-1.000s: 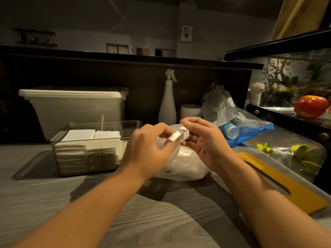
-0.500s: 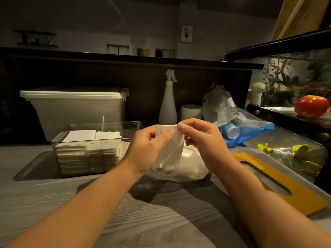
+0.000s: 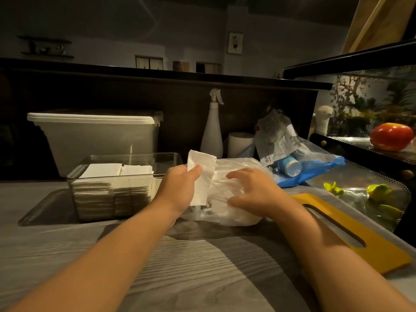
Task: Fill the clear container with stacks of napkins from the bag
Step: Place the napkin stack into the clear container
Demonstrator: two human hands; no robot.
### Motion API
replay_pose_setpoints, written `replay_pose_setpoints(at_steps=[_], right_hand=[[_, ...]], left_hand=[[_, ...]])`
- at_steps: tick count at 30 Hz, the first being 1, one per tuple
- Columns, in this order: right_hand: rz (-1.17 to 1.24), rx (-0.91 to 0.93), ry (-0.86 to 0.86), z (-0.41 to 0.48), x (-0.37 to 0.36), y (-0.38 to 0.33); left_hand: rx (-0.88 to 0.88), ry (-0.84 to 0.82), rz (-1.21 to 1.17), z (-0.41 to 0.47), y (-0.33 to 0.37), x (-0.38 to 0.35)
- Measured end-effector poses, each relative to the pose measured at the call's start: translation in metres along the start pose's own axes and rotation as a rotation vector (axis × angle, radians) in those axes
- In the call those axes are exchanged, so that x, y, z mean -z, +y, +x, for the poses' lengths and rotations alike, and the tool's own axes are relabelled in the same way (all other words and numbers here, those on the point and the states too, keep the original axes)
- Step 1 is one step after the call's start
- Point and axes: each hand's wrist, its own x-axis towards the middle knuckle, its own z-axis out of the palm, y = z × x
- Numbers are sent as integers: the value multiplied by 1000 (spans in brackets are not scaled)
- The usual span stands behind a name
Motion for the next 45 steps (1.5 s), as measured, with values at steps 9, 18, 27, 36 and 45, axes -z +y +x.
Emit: replay_pose_setpoints(at_steps=[9,18,27,36,45], right_hand=[[-96,-36,-4,9,-4,-3],[-200,-43,13,11,-12,-13],[-304,-101,134,16,-18,-14],[-179,-43,220,-1,-1,-20],[457,19,199,-20,16,-16]], left_hand=[[-28,19,64,-5,5,-2],[-35,17,80,-5,5,-1],[-38,22,102,-4,2,-2],[-91,60,145,-5,4,-4],[-139,231,121,-4,5,-2]])
